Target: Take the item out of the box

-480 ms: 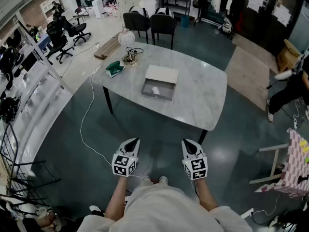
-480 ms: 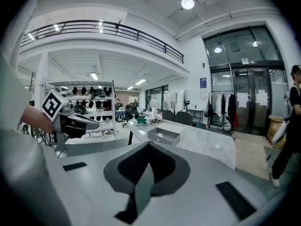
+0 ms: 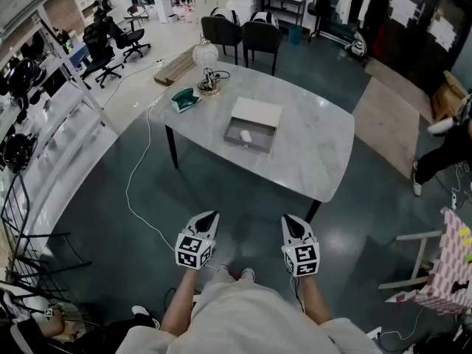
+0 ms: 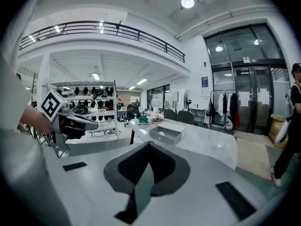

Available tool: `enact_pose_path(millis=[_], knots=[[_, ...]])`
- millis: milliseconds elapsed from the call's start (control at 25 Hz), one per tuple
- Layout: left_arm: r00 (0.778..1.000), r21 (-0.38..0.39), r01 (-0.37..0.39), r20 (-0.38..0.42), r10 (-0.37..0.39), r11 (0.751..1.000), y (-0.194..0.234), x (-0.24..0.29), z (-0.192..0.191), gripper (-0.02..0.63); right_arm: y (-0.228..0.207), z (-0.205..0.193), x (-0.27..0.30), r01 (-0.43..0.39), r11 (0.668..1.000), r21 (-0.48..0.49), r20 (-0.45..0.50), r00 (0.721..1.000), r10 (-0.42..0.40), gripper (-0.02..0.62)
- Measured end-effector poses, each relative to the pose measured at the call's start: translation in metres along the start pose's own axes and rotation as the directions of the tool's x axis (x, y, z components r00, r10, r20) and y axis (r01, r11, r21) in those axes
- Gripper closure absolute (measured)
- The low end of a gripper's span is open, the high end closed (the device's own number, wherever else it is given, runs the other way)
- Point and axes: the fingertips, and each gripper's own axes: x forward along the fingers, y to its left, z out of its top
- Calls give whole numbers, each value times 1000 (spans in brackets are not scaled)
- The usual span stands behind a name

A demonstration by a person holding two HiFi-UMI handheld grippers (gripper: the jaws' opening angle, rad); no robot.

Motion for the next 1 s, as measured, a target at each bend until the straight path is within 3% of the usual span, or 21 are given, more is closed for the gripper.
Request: enact_pose_path(millis=[320,400,600,1000], knots=[[1000,-12,-25,0,25,1000,-2,-7,-4,592,3,0,-2,-35,999,8,16,999,35,594],[999,-13,-33,1,33,999,-3,-9,-4,592,7,0,0,-65,998,7,21,998,64,554],[999,-25,-48,-10,48,999,-4,-10,-10,592,12,1,5,-109,994,5,26,994,109,339],[999,-27,-43,-19,42,999,1,4,-8,592,8,-1,19,-114,993,-14,3,994,114,313]])
